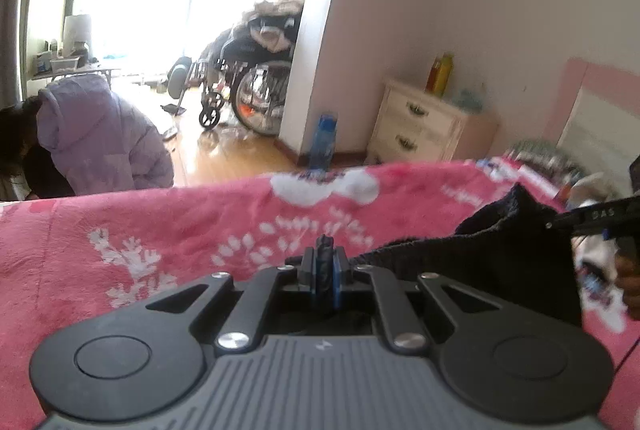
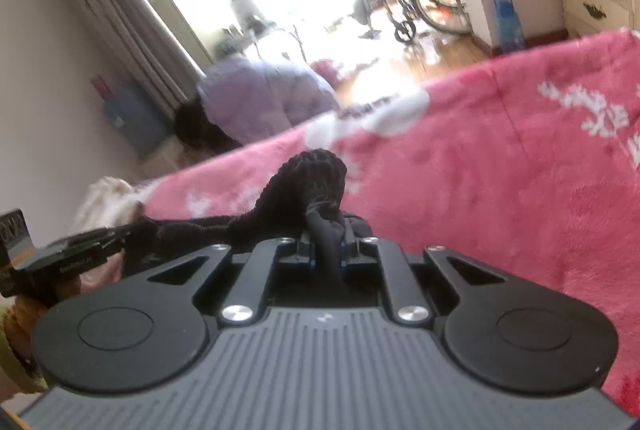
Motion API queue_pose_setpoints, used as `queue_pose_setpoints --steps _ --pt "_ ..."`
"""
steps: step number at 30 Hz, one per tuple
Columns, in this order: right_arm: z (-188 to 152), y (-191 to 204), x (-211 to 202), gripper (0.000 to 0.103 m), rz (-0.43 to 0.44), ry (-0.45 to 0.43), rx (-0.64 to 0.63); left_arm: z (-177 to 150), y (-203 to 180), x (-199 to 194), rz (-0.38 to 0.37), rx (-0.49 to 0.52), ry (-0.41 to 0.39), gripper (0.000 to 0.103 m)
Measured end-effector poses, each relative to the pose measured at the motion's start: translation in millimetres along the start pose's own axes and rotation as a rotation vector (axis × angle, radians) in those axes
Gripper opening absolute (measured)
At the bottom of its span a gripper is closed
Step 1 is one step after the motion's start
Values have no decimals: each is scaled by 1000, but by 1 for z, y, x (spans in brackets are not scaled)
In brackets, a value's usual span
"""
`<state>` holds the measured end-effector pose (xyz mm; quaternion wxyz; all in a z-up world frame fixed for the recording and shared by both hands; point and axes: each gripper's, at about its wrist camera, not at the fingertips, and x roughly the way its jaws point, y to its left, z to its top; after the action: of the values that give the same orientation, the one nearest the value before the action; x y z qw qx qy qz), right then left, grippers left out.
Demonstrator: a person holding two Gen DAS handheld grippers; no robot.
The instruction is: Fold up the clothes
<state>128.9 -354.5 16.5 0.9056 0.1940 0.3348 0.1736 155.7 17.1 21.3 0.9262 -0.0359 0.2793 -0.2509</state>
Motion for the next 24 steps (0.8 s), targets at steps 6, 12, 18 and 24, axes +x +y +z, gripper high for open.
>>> queue_pose_setpoints --steps 6,12,18,24 --pt "-15 14 -39 8 48 18 8 -13 -12 -53 -119 -34 48 9" --pt "-75 13 -30 8 -22 189 -35 -61 -24 -52 -115 74 208 18" --pt "-93 8 -22 9 -45 247 -32 -75 -37 -46 -86 231 197 41" --pt "-92 8 -23 11 -37 247 -35 -69 -41 -44 -55 317 157 57"
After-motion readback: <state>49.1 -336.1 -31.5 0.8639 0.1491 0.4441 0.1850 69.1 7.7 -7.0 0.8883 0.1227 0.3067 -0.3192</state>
